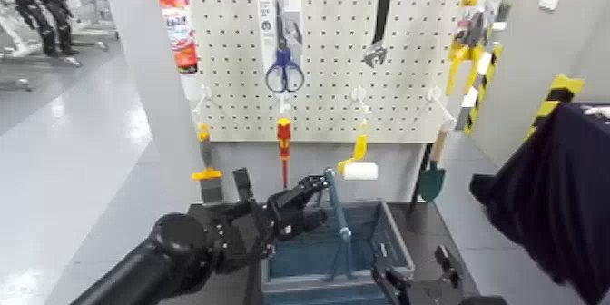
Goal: Grasp the handle of the crate.
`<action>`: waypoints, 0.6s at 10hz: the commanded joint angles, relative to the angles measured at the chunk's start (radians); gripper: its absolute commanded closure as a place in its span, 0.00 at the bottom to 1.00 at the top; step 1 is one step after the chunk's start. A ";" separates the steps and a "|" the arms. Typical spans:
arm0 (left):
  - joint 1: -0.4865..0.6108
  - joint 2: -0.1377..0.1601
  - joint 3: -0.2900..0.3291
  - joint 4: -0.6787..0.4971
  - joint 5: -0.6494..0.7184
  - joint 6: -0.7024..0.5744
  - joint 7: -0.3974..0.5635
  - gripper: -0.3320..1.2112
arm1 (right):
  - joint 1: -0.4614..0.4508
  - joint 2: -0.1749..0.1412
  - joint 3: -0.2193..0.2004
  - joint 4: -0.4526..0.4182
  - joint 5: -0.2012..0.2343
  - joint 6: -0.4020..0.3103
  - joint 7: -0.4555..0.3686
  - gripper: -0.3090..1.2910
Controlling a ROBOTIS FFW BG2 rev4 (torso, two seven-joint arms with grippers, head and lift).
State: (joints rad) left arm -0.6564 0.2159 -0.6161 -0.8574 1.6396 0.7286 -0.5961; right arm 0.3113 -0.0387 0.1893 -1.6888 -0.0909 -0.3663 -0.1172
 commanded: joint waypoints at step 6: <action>-0.077 -0.033 -0.091 0.090 0.105 0.035 -0.002 0.32 | -0.015 -0.006 0.013 0.011 -0.006 -0.033 0.001 0.28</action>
State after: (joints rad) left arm -0.7292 0.1833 -0.7014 -0.7711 1.7401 0.7619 -0.5982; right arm 0.2961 -0.0442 0.2026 -1.6782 -0.0970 -0.3973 -0.1170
